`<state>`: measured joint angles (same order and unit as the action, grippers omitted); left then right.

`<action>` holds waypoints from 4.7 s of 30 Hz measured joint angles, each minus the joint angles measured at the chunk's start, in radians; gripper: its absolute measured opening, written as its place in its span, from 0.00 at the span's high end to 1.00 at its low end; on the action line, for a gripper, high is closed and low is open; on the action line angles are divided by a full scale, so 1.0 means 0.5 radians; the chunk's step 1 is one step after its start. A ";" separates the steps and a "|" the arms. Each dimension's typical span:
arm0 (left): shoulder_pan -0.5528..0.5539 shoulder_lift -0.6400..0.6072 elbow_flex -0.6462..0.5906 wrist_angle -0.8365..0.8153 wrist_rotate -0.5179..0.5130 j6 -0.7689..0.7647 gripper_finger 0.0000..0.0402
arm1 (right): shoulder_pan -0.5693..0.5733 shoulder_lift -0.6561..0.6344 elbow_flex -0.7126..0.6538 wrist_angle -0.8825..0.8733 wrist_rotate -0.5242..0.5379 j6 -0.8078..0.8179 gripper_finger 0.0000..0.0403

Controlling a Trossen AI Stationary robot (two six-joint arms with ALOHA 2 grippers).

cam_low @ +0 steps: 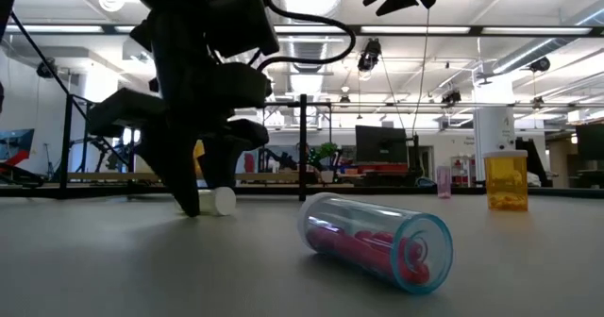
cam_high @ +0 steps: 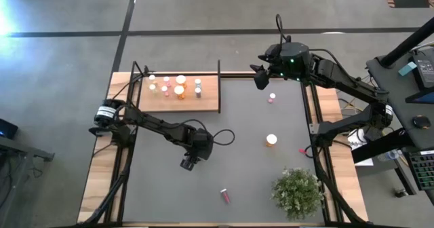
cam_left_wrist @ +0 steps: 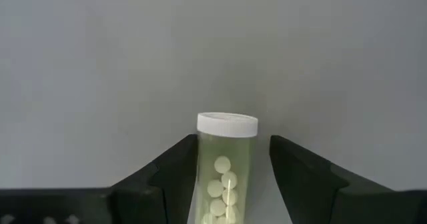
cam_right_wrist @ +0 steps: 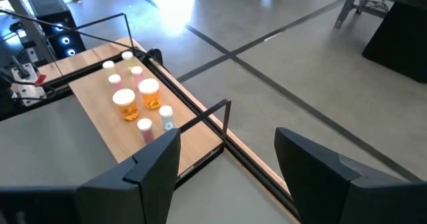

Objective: Pick and place medicine bottles onto shelf by color
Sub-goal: Put the yellow pill bottle on the shelf aligned with the other yellow pill bottles

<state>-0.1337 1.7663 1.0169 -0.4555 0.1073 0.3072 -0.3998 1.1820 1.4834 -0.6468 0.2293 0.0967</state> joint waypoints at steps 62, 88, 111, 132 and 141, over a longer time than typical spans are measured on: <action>0.266 -0.422 -0.030 0.790 -1.493 -1.440 0.76 | 0.000 0.000 -0.001 0.001 0.000 0.000 0.42; 0.294 -1.437 -1.241 1.370 -2.146 -1.493 0.76 | 0.000 -0.001 0.000 0.000 0.000 0.000 0.42; 0.293 -1.398 -1.670 1.384 -2.971 -1.930 0.76 | 0.000 0.000 -0.001 0.000 0.000 0.000 0.42; 0.294 -0.972 -1.812 1.512 -3.274 -2.591 0.76 | 0.000 0.000 -0.001 0.000 0.000 0.000 0.42; 0.294 -0.747 -1.810 1.525 -3.353 -2.753 0.76 | 0.000 0.000 0.000 0.000 0.000 0.000 0.42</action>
<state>0.0132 1.3927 0.1120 0.3069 -1.5692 -1.0691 -0.3999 1.1820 1.4832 -0.6468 0.2295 0.0967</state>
